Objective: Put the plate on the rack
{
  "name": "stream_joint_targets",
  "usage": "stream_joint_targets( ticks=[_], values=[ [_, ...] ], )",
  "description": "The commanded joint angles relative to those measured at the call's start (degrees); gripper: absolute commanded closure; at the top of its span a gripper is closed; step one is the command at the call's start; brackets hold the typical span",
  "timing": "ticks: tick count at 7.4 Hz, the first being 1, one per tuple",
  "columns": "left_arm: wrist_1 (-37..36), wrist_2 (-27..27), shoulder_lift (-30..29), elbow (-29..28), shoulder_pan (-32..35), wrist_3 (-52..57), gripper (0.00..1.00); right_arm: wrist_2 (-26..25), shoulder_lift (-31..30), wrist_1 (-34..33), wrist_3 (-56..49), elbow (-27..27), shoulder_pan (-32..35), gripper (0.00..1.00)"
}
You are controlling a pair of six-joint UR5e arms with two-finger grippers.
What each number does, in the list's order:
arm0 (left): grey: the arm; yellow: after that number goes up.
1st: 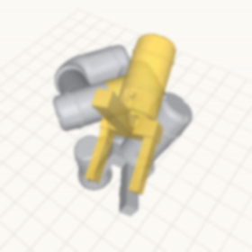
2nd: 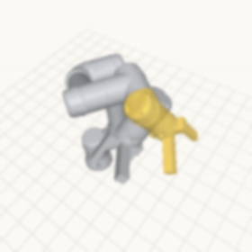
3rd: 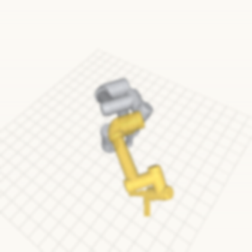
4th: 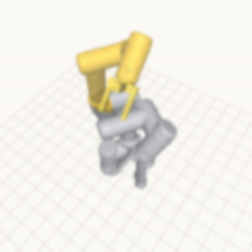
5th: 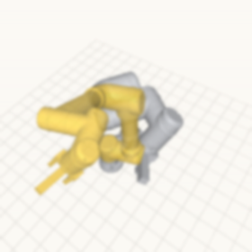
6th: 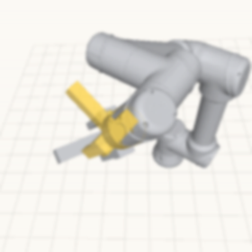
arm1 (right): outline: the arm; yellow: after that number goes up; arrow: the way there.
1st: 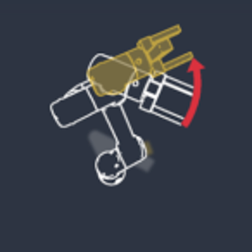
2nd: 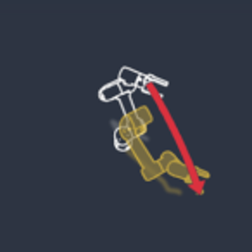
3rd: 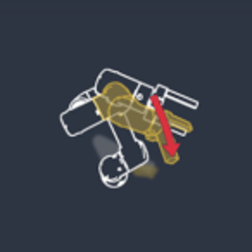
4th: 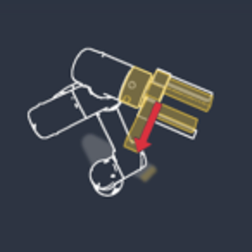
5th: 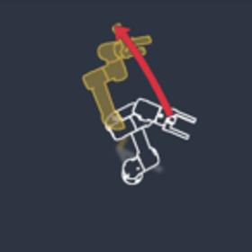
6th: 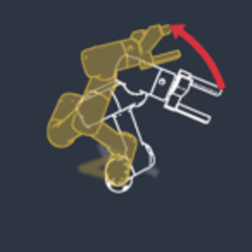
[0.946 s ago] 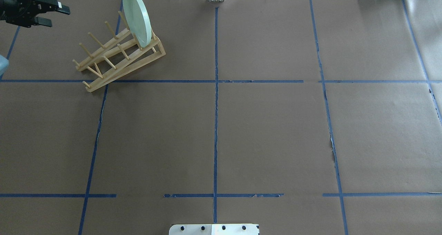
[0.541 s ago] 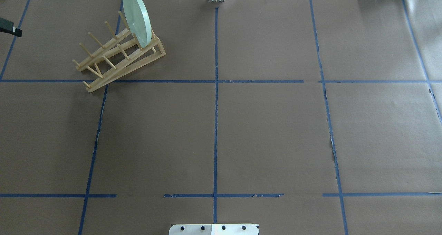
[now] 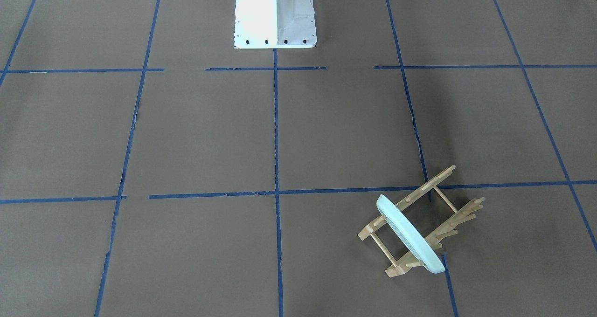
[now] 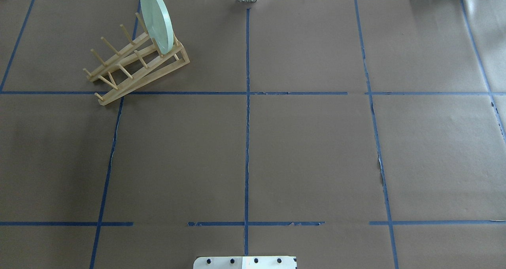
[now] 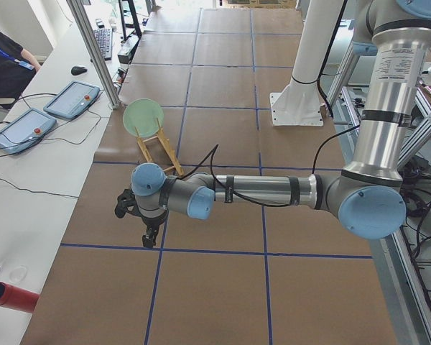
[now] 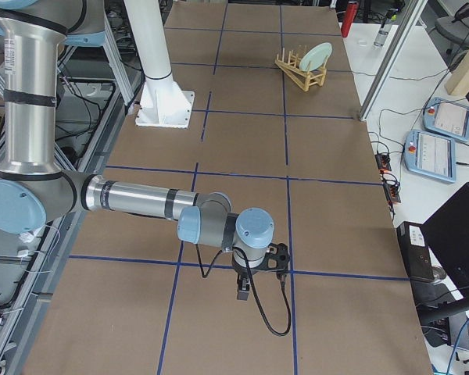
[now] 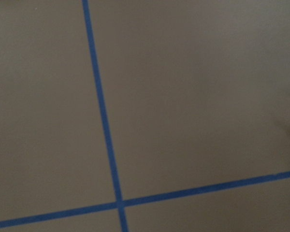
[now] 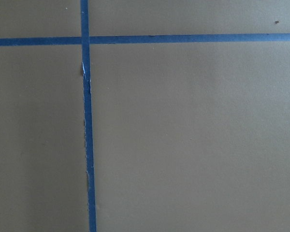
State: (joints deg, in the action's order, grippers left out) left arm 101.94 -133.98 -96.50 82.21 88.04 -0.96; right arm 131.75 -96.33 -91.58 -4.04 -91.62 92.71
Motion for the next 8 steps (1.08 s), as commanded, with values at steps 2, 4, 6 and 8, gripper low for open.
stream_joint_targets(
  ticks=[2,4,6,8],
  values=[
    [-4.7,-0.1,2.2,2.8,2.7,5.9,0.00,0.0,0.0,0.0,0.0,-0.1,0.0,0.00],
    [-4.7,0.2,1.9,4.4,2.9,7.4,0.00,0.0,0.0,0.0,0.0,-0.1,0.0,0.00],
    [-4.6,0.3,1.9,4.9,3.5,7.4,0.00,0.0,0.0,0.0,0.0,-0.1,0.0,0.00],
    [-4.0,0.3,1.9,5.0,3.5,8.9,0.00,0.0,0.0,0.0,0.0,0.0,0.0,0.00]
  ],
)
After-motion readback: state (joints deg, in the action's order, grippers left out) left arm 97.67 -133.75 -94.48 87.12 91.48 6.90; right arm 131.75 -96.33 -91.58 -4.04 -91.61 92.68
